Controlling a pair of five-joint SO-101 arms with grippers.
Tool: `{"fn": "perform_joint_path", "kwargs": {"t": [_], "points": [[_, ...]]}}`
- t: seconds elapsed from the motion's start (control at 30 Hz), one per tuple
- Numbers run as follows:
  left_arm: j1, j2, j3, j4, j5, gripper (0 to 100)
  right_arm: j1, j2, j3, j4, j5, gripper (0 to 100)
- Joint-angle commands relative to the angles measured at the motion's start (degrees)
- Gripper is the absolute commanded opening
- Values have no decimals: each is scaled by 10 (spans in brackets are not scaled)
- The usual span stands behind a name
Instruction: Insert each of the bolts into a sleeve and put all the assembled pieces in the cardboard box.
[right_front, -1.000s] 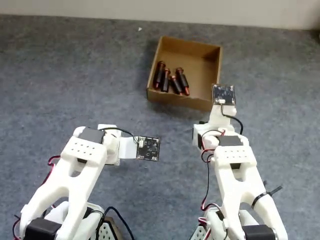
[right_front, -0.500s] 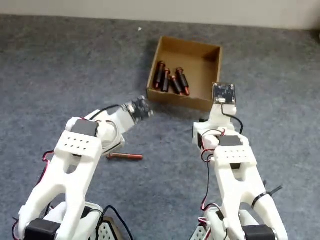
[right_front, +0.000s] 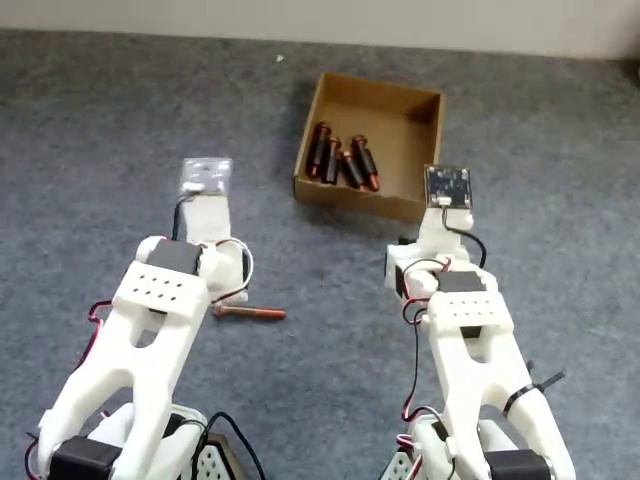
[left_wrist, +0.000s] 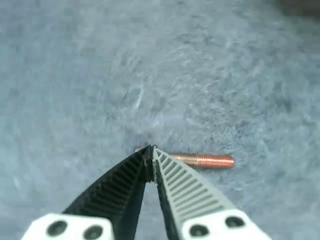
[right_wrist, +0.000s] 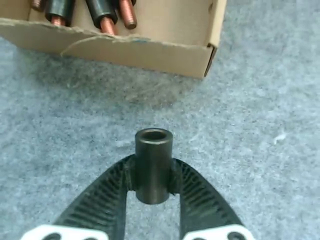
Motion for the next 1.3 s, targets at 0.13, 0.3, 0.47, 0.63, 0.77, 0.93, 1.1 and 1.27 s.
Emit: {"fn": "perform_joint_path", "kwargs": {"t": [0.13,0.3,0.47,0.63,0.77,0.93,1.1,1.27], "points": [[17,-13,-12,27,233,174,7,-6,-4,-14,-3,5],[17,-13,10,27,233,278,7,-6,-4,-14,-3,5],[47,-13,59,24,251,236,7,-6,-4,-14,-3,5],[75,-13,83,23,262,238,7,-6,-4,-14,-3,5],[73,-13,97,-10,279,238,7,-6,-2,-14,-3,5],[71,-12,144,-103,298,237,7,-6,-2,-14,-3,5],[21,-12,148,-138,302,236,7,-6,-1,-14,18,5],[-9,51,146,-161,299,235,7,-6,-1,-14,18,5]]}}
